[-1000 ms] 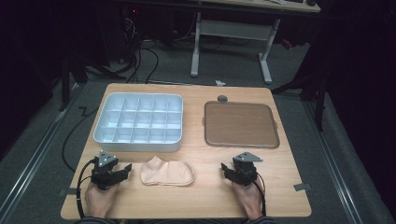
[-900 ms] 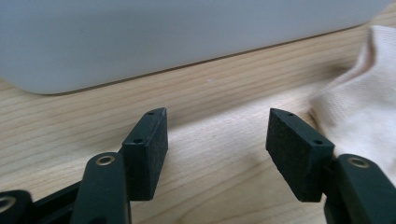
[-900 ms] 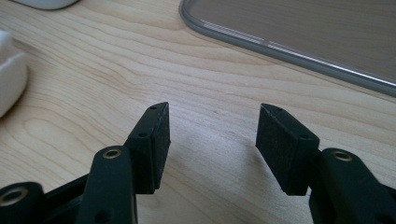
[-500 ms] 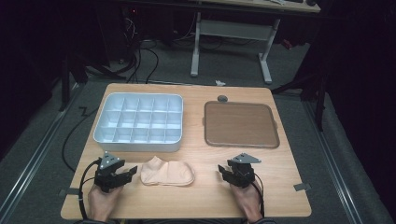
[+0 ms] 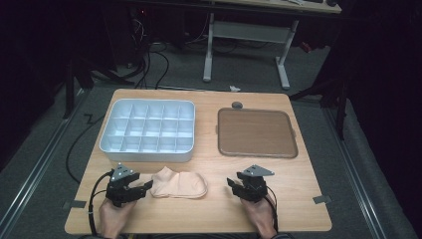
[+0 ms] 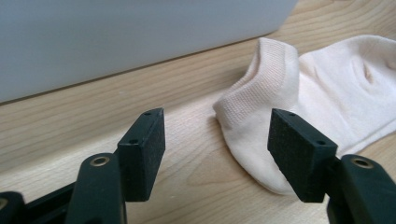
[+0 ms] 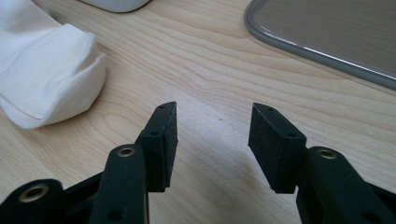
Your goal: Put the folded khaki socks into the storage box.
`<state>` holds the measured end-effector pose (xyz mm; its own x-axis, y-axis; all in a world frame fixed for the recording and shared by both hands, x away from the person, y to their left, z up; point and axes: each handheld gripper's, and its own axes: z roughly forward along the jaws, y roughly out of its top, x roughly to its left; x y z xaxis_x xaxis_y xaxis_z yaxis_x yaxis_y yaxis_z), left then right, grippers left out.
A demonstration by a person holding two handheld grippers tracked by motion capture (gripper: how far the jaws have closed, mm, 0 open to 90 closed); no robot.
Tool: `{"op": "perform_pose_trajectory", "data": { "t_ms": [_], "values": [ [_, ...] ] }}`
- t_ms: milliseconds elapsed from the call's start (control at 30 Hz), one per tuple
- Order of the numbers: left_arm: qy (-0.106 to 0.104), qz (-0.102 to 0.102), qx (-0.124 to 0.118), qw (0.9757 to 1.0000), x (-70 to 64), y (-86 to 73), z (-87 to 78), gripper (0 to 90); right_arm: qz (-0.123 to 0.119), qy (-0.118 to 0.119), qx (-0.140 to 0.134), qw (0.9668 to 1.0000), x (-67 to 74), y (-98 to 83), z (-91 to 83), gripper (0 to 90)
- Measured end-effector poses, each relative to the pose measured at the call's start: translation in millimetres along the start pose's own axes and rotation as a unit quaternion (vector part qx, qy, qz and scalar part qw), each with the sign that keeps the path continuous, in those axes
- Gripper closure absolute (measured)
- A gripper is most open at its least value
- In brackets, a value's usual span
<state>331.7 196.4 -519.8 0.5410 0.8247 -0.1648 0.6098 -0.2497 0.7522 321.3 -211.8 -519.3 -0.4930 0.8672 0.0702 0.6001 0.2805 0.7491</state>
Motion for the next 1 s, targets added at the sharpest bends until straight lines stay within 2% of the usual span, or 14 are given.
{"op": "perform_pose_trajectory", "data": {
  "t_ms": [267,533,733,1000],
  "values": [
    [-0.009,0.003,0.003,0.9999,-6.6,1.7,3.4,35.5,-0.004,0.016,-0.007,0.9998,7.7,3.4,-0.4,52.4],
    [-0.010,0.004,0.011,0.9999,-10.8,1.9,8.0,33.9,-0.012,0.042,-0.015,0.9989,19.3,7.9,-0.6,52.8],
    [-0.004,0.002,0.015,0.9999,-13.8,3.0,13.5,33.8,-0.026,0.063,-0.021,0.9975,34.6,15.5,1.7,53.0],
    [0.001,0.003,0.020,0.9998,-16.0,3.9,19.3,33.9,-0.045,0.079,-0.016,0.9957,51.8,21.5,9.5,53.2]
  ]
}}
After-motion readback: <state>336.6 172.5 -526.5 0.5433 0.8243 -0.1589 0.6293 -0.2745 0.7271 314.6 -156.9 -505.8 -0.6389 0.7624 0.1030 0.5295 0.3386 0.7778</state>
